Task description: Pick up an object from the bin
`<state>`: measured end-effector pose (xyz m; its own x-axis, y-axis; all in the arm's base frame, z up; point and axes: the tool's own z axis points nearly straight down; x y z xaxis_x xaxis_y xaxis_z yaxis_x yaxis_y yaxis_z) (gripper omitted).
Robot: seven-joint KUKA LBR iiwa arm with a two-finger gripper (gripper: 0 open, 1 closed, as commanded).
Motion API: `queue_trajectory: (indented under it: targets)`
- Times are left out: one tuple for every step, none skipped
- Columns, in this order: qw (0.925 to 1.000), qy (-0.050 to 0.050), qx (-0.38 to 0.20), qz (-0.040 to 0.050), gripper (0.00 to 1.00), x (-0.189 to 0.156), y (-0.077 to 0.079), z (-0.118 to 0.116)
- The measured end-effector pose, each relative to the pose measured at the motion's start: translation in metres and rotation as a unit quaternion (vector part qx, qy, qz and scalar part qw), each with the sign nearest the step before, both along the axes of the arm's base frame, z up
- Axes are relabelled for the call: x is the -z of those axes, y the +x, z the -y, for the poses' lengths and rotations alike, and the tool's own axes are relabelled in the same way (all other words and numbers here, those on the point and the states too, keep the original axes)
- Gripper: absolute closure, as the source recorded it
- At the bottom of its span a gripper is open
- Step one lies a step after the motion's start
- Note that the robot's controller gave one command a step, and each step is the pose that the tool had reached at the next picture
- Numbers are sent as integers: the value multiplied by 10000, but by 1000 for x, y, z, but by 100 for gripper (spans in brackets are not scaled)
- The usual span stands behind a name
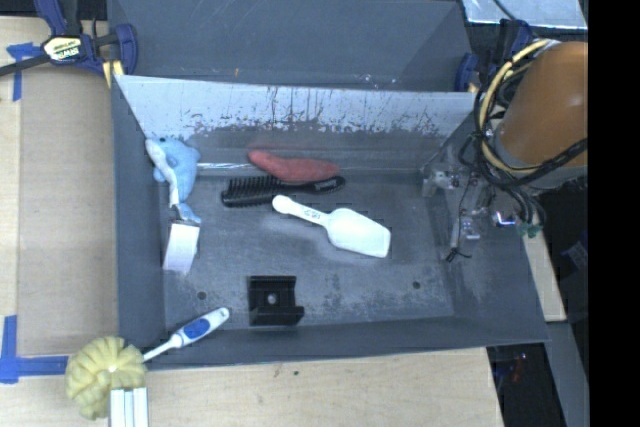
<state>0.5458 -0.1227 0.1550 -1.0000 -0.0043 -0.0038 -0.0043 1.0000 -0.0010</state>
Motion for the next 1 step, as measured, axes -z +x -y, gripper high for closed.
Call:
queue_trajectory:
  targets:
    - [9999, 2, -103, 11, 0, 39, -3, -44]
